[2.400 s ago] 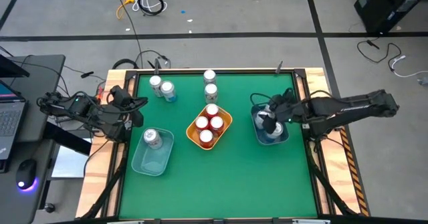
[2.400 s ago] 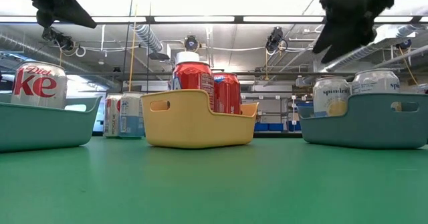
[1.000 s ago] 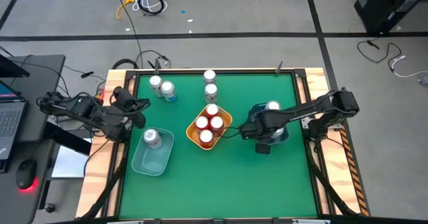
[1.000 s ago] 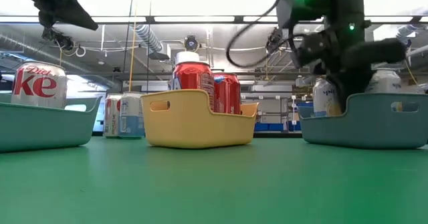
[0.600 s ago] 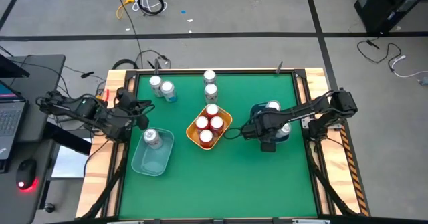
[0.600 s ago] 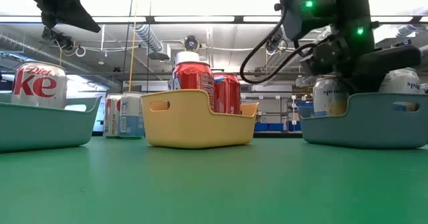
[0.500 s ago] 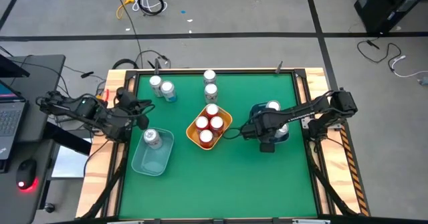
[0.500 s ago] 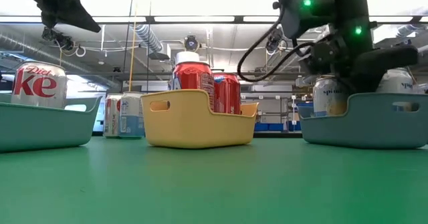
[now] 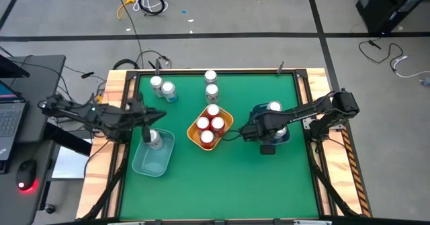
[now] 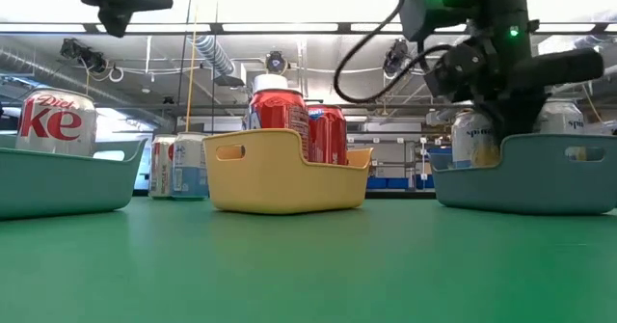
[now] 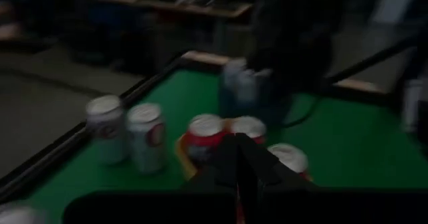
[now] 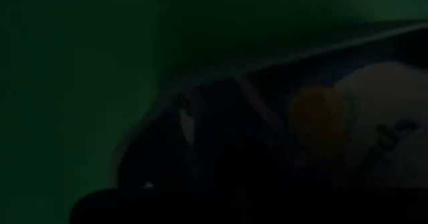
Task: Sort soda cans
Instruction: Put the bottom blue and white soda can into the blue bin, then put the blue and white soda can into the blue bin
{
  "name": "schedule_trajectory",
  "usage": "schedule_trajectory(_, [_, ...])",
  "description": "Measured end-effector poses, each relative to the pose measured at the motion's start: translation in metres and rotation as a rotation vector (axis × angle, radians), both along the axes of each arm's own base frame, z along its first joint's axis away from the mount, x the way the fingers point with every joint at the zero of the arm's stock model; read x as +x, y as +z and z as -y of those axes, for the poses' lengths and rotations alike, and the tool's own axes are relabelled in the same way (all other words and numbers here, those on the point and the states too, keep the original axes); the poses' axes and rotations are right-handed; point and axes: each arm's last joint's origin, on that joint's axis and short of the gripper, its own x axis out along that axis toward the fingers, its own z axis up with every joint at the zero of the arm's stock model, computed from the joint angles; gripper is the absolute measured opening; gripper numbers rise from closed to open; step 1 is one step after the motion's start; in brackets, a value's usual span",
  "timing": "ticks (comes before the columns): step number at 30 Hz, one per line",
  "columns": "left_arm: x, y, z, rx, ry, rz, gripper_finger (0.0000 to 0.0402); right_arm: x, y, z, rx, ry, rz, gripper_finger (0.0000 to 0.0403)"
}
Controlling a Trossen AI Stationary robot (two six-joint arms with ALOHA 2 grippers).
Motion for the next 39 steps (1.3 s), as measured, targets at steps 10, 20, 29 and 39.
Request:
schedule_trajectory(10, [-0.001, -0.017, -0.002, -0.014, -0.012, 0.064, 0.0, -0.015, -0.013, -0.001, -0.007, 0.055, -0.105, 0.0])
schedule_trajectory(20, [0.0, -0.013, -0.001, 0.005, -0.066, 0.098, 0.0, -0.015, -0.014, -0.004, -0.012, 0.095, -0.103, 0.0])
schedule_trajectory(29, [0.0, -0.013, -0.001, 0.011, -0.064, 0.096, 0.0, -0.017, -0.012, -0.005, -0.051, 0.107, -0.125, 0.0])
schedule_trajectory(39, [0.0, -0.014, -0.002, 0.018, -0.041, 0.084, 0.0, 0.01, 0.025, -0.014, -0.016, 0.116, 0.049, 0.0])
